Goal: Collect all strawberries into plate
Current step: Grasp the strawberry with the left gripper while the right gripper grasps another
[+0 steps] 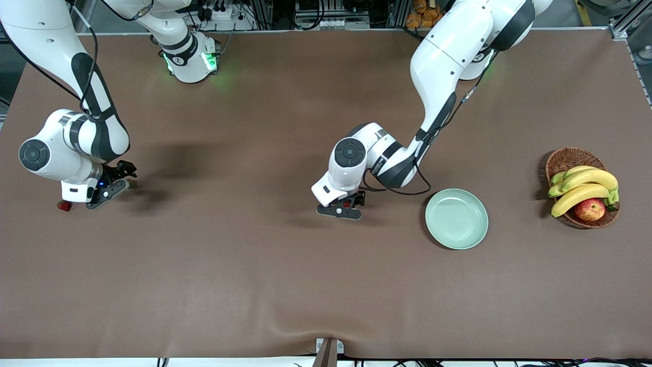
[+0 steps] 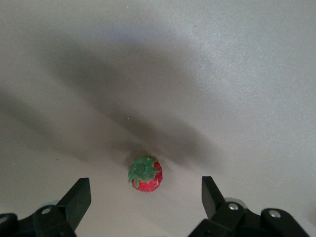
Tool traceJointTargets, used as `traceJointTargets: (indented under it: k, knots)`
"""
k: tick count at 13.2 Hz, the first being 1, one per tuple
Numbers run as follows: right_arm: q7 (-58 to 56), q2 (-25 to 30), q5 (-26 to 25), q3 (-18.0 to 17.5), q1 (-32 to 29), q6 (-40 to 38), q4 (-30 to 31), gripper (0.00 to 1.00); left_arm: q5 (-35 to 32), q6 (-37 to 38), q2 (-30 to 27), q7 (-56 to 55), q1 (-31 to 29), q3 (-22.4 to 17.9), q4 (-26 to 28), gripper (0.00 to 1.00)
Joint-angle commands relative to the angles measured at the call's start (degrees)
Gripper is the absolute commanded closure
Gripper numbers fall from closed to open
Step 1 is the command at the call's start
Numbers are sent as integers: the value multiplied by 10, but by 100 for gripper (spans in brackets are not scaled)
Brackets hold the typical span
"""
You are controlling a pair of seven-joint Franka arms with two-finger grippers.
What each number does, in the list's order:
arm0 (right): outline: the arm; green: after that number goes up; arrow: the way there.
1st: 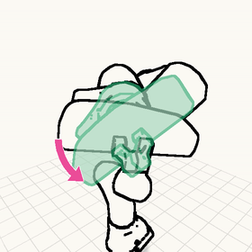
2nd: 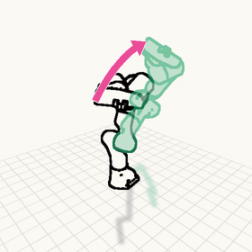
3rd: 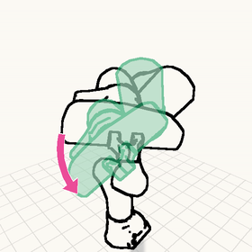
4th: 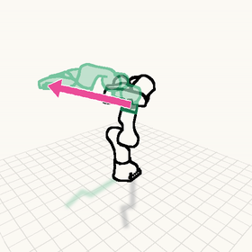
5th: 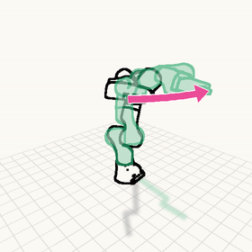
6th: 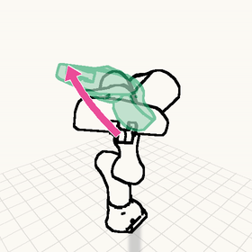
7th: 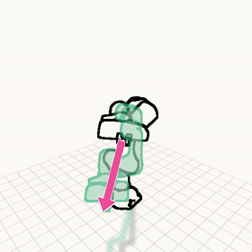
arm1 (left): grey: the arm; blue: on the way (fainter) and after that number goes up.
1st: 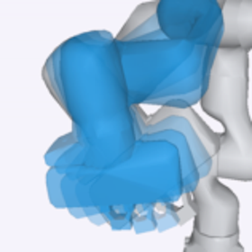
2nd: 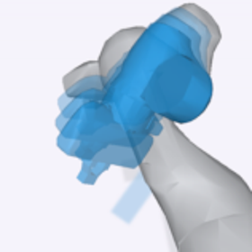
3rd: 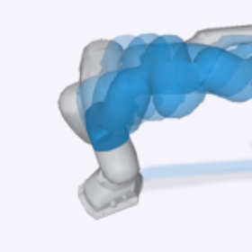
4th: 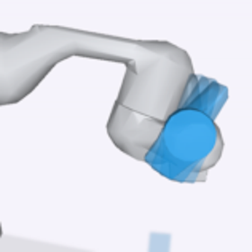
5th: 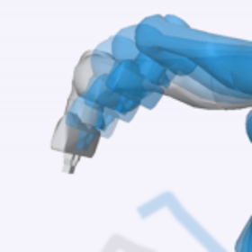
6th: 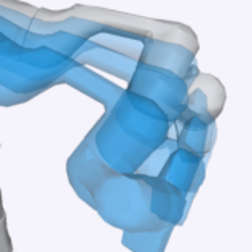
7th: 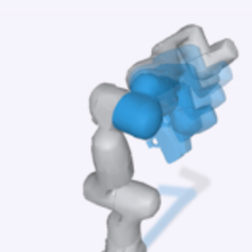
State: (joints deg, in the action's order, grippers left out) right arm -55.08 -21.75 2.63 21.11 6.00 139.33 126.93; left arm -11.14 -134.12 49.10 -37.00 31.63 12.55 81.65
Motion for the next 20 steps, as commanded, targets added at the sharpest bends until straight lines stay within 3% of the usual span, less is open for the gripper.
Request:
traceJointTargets:
  k: [1,7,8,9,11,13,16,20]
  knots:
    - [-37,-2,-10,-2,-7,47,23,0,-11,-1,9,10,2,-2,-11,17]
    - [-36,-23,-9,-4,-14,65,22,0,-13,-1,11,11,1,-2,-10,41]
    - [-36,-24,-8,-4,-15,65,22,11,-13,0,11,11,1,-3,-8,41]
    - [-36,-24,-8,-4,-15,64,22,34,-13,0,12,11,1,-3,-7,41]
    - [-35,-24,-7,-4,-15,62,23,69,-13,0,14,16,1,-3,-7,41]
    - [-33,-24,-6,-4,-15,60,22,95,-13,0,15,16,1,-4,-7,43]
    - [-31,-19,-5,-5,-8,55,15,100,-13,1,15,18,1,-6,-6,47]
    - [-35,-10,2,-29,8,-16,-54,100,-13,5,14,18,2,-7,1,90]
